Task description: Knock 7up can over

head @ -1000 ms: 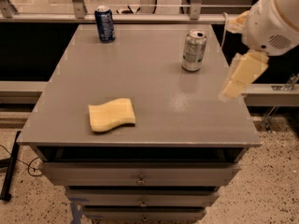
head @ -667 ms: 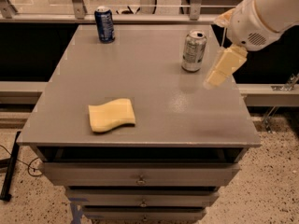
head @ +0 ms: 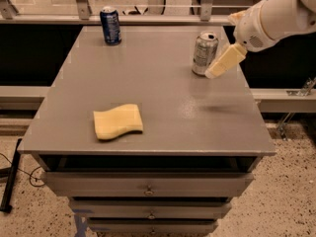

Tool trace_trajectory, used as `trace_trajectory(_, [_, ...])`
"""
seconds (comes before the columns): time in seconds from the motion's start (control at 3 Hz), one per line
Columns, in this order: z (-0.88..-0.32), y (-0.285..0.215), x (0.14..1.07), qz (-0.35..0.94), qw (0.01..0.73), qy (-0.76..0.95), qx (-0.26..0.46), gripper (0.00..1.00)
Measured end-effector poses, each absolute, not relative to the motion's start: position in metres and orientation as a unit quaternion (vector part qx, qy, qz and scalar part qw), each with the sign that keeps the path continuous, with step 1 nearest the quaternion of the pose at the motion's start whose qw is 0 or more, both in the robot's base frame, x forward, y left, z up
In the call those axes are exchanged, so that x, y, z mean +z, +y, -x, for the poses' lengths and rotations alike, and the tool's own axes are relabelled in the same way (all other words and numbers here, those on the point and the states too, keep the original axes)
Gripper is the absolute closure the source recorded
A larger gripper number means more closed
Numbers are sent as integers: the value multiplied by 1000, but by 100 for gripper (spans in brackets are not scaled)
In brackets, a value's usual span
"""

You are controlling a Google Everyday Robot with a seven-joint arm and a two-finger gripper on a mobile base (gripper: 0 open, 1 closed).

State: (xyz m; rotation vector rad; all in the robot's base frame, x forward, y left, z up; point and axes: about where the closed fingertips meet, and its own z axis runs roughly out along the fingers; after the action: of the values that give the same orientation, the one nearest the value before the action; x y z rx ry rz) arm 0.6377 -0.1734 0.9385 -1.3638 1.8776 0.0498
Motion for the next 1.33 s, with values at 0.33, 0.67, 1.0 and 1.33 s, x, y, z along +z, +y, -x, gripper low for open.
trace_trajectory(0.33, [-666, -184, 923, 493, 430, 755, 52, 0])
trace_trajectory(0.67, [-680, -182, 907, 452, 455, 760, 101, 0])
trace_trajectory(1.0, [-684, -167, 895, 424, 473, 755, 162, 0])
trace_trajectory(1.33, [-678, -140, 891, 418, 481, 739, 219, 0])
